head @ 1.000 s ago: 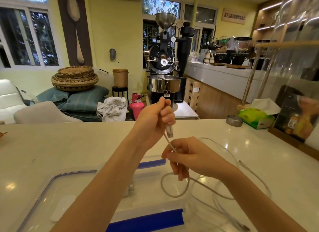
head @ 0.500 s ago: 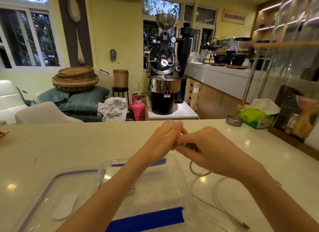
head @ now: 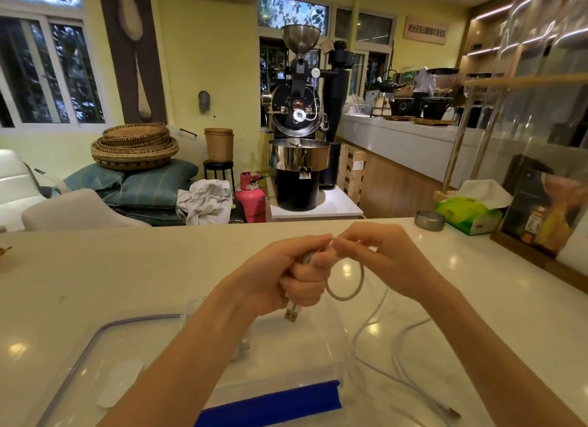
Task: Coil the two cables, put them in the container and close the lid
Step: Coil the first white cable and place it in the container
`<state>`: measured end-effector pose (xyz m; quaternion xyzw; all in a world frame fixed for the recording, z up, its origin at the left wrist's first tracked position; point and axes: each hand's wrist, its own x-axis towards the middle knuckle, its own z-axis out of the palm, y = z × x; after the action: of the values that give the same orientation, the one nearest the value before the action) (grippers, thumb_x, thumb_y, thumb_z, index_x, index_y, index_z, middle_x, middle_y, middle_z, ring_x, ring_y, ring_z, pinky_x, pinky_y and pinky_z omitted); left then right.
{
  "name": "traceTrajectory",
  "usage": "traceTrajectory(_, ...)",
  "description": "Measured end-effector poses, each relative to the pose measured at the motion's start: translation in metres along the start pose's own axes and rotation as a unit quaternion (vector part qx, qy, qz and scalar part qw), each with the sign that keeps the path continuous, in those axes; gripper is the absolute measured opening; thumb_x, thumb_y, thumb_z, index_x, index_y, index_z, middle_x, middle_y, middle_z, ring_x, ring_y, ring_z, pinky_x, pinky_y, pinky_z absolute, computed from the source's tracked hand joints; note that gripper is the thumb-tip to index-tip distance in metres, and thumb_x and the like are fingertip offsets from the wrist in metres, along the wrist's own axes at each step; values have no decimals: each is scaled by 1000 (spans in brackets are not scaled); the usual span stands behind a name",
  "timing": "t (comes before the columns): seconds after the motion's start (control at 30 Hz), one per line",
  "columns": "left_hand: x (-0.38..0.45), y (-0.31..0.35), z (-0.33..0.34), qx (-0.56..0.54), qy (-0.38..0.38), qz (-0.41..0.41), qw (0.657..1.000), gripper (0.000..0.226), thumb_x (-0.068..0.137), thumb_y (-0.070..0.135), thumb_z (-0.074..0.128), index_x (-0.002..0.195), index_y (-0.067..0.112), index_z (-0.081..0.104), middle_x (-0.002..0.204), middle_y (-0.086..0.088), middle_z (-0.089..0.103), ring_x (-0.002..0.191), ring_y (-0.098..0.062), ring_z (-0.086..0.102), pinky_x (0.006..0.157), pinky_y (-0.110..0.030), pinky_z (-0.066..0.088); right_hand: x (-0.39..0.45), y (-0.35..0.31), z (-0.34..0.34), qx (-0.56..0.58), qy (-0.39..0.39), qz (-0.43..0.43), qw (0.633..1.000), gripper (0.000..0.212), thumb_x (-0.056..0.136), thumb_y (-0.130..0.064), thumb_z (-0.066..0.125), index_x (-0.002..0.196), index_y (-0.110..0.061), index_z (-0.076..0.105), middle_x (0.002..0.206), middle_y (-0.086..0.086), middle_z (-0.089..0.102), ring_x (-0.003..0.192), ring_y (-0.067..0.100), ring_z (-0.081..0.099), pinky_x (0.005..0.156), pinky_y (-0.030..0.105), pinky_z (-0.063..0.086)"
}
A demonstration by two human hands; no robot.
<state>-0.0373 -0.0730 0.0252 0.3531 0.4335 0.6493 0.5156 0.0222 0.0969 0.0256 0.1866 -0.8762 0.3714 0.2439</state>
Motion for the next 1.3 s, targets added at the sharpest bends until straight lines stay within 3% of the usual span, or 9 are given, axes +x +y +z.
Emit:
traceTrajectory(0.13,3,-3,-3,-97,-36,27,994,33,87,28,43,56,17,52,43,8,21,33,-7,19,33,-14,26,2,12,18,59,30,53,996,23,75,-47,48,59,-33,59,42,-12,53,43,5,47,47,12,38)
traceTrajectory(0.23,1,-8,-10,-204,-97,20,974,33,93,22,40,66,8,53,46,3,30,38,-11,27,39,-21,27,6,15,16,68,38,70,994,25,70,-49,55,58,-30,64,41,-11,52,43,5,43,46,13,35)
traceTrajectory(0.43,-6,-14,-13,-222,-76,32,972,32,94,19,39,68,6,53,47,2,30,39,-13,28,41,-23,28,18,48,-5,286,22,190,939,25,76,-28,64,59,-11,59,54,7,25,51,21,15,47,29,14)
traceTrajectory(0.63,-8,-4,8,-216,-149,42,964,34,95,21,36,70,5,52,49,2,31,40,-13,28,42,-22,26,29,69,9,283,137,252,915,18,87,-20,56,76,-9,66,49,-2,31,45,12,23,38,19,22)
traceTrajectory(0.73,-10,9,14,-213,-180,75,958,34,95,22,37,70,4,53,49,2,30,40,-13,29,42,-23,26,24,75,19,213,128,255,934,15,84,-20,61,81,-8,69,49,0,37,44,13,28,38,20,24)
traceTrajectory(0.87,-6,27,5,-175,-35,165,970,34,91,27,39,64,12,54,39,5,30,32,-9,30,37,-17,32,18,67,32,58,30,192,979,11,82,-24,63,80,-18,72,54,-1,56,46,6,41,45,18,36)
traceTrajectory(1.0,6,40,-16,-149,147,238,948,45,93,30,30,56,15,50,33,6,34,27,-3,32,34,-14,26,12,45,37,-50,-88,174,980,14,83,-28,62,84,-17,71,52,-9,57,44,0,49,51,13,38)
traceTrajectory(1.13,13,40,-37,-129,236,240,933,47,98,32,22,57,17,38,32,7,32,27,-3,30,33,-15,26,7,14,32,-64,-161,171,970,16,83,-29,61,85,-18,72,59,-12,59,49,0,51,51,11,42)
traceTrajectory(1.3,14,31,-53,-105,308,228,918,45,98,33,24,58,17,36,30,5,31,26,-3,29,31,-15,27,6,-17,14,-48,-156,125,979,13,81,-27,64,83,-19,73,71,-3,70,67,14,59,60,20,48)
